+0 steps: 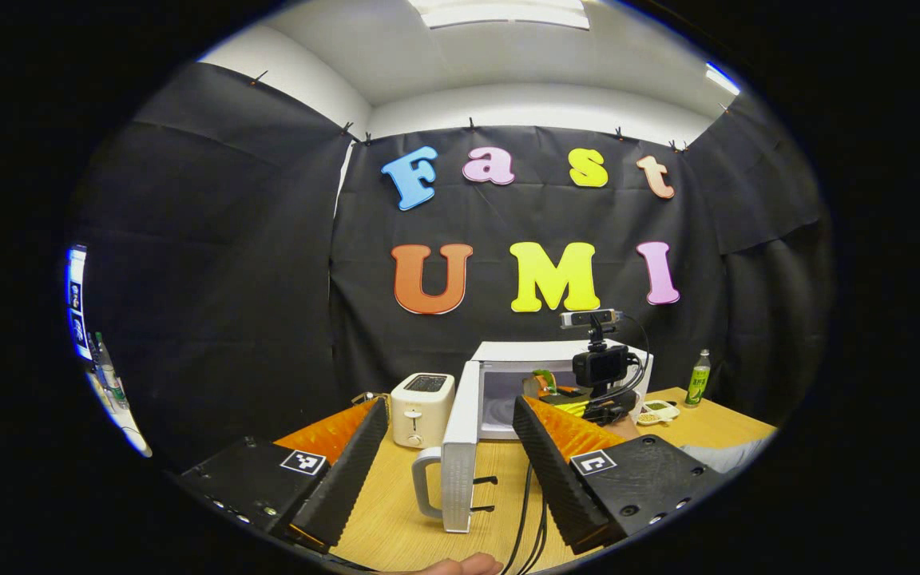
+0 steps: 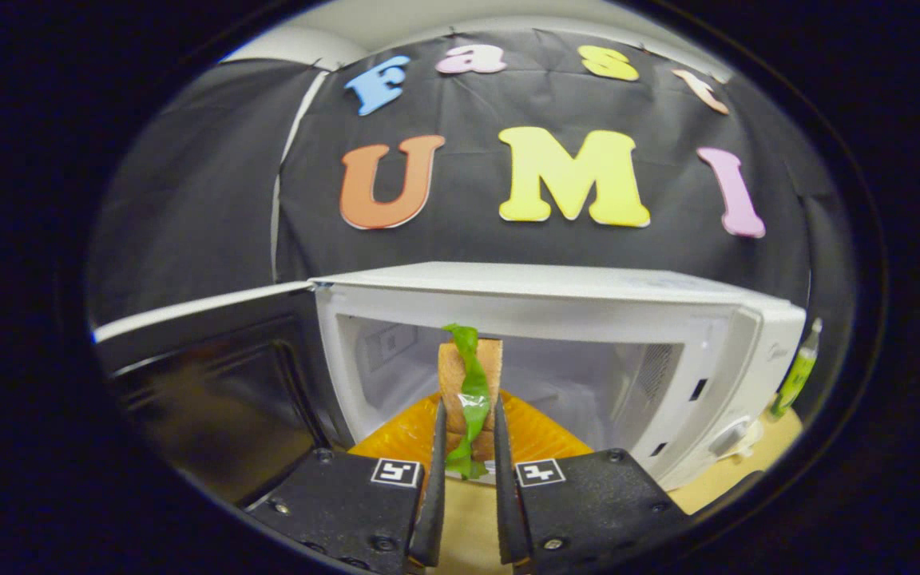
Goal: Open the microwave oven with the left hand, put the food in, and close the microwave oven.
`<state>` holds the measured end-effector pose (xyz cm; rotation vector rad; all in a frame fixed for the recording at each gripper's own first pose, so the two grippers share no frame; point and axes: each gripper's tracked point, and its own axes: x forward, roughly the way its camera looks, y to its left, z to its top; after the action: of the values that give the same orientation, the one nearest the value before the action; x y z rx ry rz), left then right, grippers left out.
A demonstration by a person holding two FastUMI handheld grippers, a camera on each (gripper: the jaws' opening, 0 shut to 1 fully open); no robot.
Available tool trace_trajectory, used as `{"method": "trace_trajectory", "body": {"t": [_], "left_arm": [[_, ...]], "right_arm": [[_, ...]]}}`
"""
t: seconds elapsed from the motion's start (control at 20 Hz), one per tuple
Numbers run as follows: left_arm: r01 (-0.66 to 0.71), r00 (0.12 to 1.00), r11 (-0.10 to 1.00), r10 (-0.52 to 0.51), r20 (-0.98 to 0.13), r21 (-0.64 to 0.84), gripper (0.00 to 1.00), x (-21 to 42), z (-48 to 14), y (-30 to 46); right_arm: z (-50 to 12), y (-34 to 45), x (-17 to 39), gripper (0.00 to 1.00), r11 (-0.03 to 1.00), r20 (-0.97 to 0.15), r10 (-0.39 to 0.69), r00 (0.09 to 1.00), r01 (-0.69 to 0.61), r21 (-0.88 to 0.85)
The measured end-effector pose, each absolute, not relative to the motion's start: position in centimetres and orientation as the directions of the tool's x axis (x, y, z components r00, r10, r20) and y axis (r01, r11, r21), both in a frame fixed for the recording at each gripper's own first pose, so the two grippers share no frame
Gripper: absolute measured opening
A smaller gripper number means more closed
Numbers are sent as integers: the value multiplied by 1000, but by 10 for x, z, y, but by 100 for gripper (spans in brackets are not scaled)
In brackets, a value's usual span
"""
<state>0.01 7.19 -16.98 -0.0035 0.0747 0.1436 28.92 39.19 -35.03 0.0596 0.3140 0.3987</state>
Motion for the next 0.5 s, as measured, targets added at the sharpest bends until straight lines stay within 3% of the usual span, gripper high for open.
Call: {"method": "trace_trajectory", "body": {"t": [0.2,0.25,0.5], "left_arm": [[-171,982,985,169,-83,-17,95,4,-177,83],[-179,980,984,177,-91,-12,95,6,-181,87],[-212,970,977,209,-121,-12,95,12,-198,102]], "right_arm": [[-369,400,317,31,896,-304,320,897,-181,406],[-370,399,325,25,869,-292,296,909,-130,477],[-387,393,345,33,729,-313,149,938,110,676]]}}
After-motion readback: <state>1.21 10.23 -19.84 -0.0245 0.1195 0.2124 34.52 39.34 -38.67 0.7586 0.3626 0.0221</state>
